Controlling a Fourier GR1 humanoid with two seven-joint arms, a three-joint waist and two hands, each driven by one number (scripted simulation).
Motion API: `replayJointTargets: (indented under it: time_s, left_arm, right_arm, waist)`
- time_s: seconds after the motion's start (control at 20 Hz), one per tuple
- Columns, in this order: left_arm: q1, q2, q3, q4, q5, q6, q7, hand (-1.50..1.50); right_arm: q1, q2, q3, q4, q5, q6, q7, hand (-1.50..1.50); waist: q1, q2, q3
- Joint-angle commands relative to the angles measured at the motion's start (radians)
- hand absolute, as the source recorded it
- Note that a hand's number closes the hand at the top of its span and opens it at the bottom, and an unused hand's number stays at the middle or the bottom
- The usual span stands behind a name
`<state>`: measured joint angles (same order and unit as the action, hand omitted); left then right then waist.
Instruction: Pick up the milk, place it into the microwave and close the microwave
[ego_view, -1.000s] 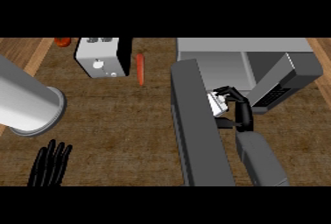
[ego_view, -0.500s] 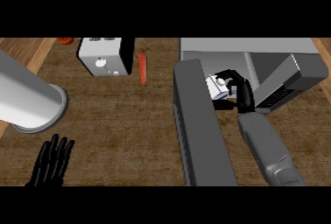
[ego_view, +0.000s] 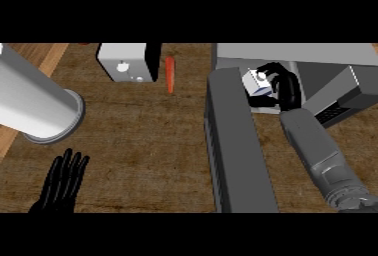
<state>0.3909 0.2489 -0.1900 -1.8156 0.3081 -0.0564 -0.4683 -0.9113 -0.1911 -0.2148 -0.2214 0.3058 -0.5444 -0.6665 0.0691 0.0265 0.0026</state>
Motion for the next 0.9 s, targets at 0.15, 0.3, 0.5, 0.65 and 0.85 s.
replayJointTargets:
  time_s: [0.15, 0.3, 0.5, 0.65, 0.85]
  left_arm:
    - [-0.009, 0.039, 0.02, -0.004, -0.049, 0.021, 0.035, -1.5]
    - [-0.046, 0.035, 0.021, 0.035, -0.074, 0.035, 0.039, -1.5]
    - [-0.042, 0.023, -0.014, 0.023, -0.115, 0.047, 0.031, -1.5]
    - [-0.056, 0.026, -0.024, 0.024, -0.116, 0.038, 0.047, -1.5]
    - [-0.056, 0.017, -0.035, 0.049, -0.146, 0.05, 0.029, -1.5]
  right_arm:
    - [-0.051, -0.043, 0.012, 0.075, 0.053, -0.179, 0.041, 1.5]
    - [-0.063, -0.047, -0.013, 0.075, 0.037, -0.245, 0.047, 1.5]
    - [-0.093, -0.081, 0.039, 0.129, 0.1, -0.271, 0.089, -1.5]
    - [-0.119, -0.08, 0.058, 0.146, 0.123, -0.293, 0.118, -1.5]
    - [-0.106, -0.055, 0.062, 0.156, 0.128, -0.268, 0.11, -1.5]
  waist:
    - [0.034, 0.016, 0.002]
    - [0.027, 0.018, 0.002]
    - [0.051, 0.024, 0.002]
    - [0.067, 0.032, 0.002]
    - [0.065, 0.032, 0.003]
